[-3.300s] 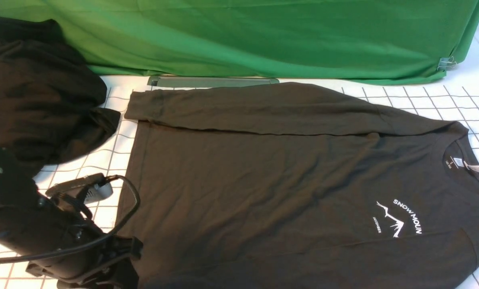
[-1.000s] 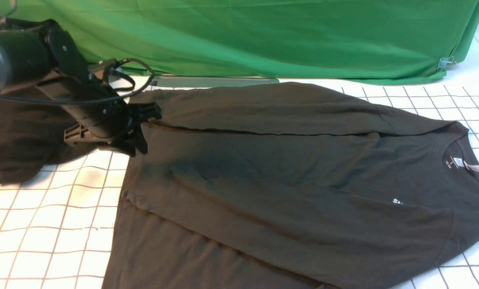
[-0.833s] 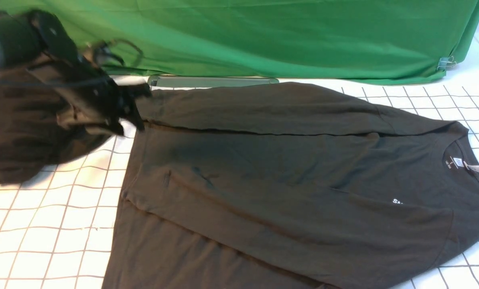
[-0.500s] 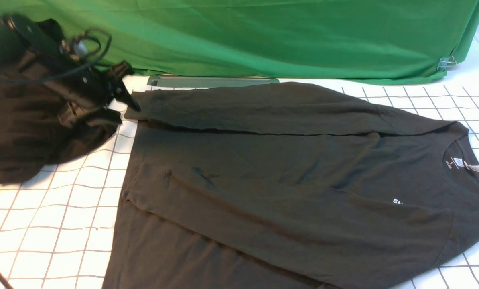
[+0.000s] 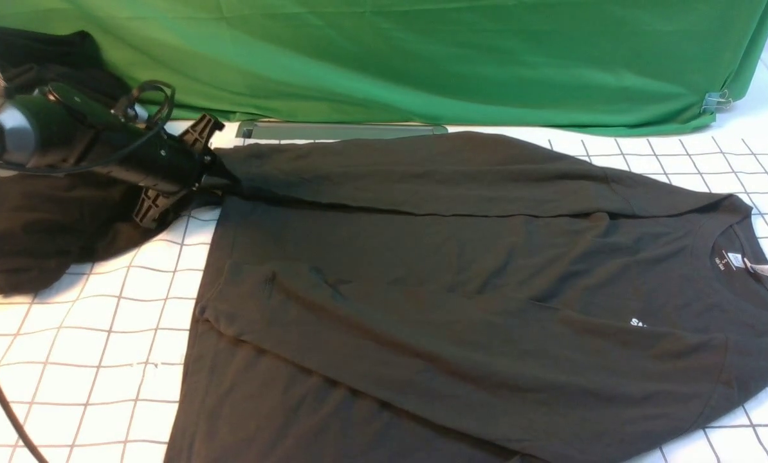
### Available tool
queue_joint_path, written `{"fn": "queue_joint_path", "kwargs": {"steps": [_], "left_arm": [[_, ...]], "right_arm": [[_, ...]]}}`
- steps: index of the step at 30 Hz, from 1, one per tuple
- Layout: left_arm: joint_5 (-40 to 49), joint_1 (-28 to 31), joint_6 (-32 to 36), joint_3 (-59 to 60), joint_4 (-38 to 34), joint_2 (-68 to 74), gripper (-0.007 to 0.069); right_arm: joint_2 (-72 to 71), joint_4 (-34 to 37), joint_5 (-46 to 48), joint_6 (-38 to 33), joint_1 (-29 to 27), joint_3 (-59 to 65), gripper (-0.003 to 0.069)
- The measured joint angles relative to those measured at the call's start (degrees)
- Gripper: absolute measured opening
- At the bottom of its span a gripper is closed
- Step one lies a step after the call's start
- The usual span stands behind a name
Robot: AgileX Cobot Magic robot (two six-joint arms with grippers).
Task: Fold a long-sleeved shirt over a white checkered tablecloth.
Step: 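Grab the top left corner of the dark shirt with the left gripper, then fold the left side of the dark shirt inward over its body with the left gripper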
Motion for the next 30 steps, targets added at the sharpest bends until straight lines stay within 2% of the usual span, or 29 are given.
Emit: {"fn": "queue_joint_path", "kwargs": {"steps": [2, 3, 4, 8, 18, 22, 26, 30], "left_arm": [[-0.5, 0.0, 1.1, 0.0, -0.1, 0.2, 0.0211], [-0.5, 0.0, 2.2, 0.0, -0.1, 0.2, 0.0169], [-0.5, 0.0, 2.4, 0.0, -0.2, 0.2, 0.0162], [0.0, 0.0, 5.0, 0.0, -0.4, -0.3, 0.0023], [2.8, 0.0, 6.0, 0.0, -0.6, -10.8, 0.0010], [9.4, 0.0, 8.4, 0.0, -0.3, -15.0, 0.0010], [16.0, -0.3, 8.9, 1.1, 3.1, -19.8, 0.0010], [18.0, -1.5, 8.6, 14.4, 9.8, -30.9, 0.0010]], "right_arm": [[0.0, 0.0, 0.0, 0.3, 0.0, 0.0, 0.0199], [0.0, 0.0, -0.1, 0.4, 0.0, 0.0, 0.0199], [0.0, 0.0, -0.1, 0.4, 0.0, 0.0, 0.0199], [0.0, 0.0, -0.1, 0.6, 0.0, 0.0, 0.0205], [0.0, 0.0, -0.2, 0.6, 0.0, 0.0, 0.0220], [0.0, 0.0, -0.2, 0.7, 0.0, 0.0, 0.0224], [0.0, 0.0, -0.2, 0.9, 0.0, 0.0, 0.0232], [0.0, 0.0, -0.2, 1.4, 0.0, 0.0, 0.0235]]}}
